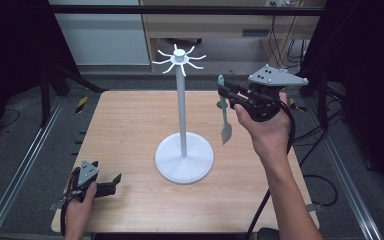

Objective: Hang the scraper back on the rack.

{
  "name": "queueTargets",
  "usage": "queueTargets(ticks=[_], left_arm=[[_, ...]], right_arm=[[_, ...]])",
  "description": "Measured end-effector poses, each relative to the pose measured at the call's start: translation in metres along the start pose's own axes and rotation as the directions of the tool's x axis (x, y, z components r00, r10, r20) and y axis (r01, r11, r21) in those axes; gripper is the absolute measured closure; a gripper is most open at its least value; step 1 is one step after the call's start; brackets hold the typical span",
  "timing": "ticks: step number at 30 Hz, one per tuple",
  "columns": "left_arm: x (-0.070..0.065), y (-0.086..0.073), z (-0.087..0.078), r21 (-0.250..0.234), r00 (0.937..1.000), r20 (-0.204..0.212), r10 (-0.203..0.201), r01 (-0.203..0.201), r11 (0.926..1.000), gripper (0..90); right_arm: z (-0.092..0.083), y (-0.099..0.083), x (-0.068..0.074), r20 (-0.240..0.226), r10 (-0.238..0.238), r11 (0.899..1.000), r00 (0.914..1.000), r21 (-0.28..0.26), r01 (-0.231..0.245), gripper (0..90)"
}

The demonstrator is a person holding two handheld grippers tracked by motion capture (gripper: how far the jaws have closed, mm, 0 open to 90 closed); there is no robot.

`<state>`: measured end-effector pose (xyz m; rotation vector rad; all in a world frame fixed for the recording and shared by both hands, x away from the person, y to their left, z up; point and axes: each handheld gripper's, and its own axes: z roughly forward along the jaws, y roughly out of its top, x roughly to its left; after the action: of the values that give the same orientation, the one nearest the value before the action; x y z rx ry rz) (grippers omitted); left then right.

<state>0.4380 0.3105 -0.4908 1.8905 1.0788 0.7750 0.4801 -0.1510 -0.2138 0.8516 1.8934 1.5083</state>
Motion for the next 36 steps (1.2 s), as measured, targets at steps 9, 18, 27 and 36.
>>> queueTargets(ticks=[9, 18, 27, 36], left_arm=[[0.000, 0.000, 0.000, 0.000, 1.0000, -0.003, 0.000, 0.000, 1.0000, 3.2], [0.000, 0.000, -0.001, -0.001, 1.0000, -0.002, 0.002, -0.002, 1.0000, 3.2], [0.000, 0.000, -0.001, 0.000, 1.0000, -0.001, 0.002, -0.002, 1.0000, 3.2], [-0.001, 0.000, 0.000, 0.003, 1.0000, 0.000, 0.006, -0.006, 1.0000, 3.2]], right_arm=[[0.005, 0.011, 0.005, -0.017, -0.004, 1.000, 0.9999, -0.026, 0.003, 74.8], [0.005, 0.021, 0.012, -0.033, -0.016, 0.999, 0.9993, -0.045, 0.015, 74.8], [0.005, 0.027, 0.018, -0.051, -0.029, 0.998, 0.9983, -0.055, 0.026, 74.7], [0.007, 0.029, 0.019, -0.073, -0.032, 0.998, 0.9968, -0.052, 0.028, 74.7]])
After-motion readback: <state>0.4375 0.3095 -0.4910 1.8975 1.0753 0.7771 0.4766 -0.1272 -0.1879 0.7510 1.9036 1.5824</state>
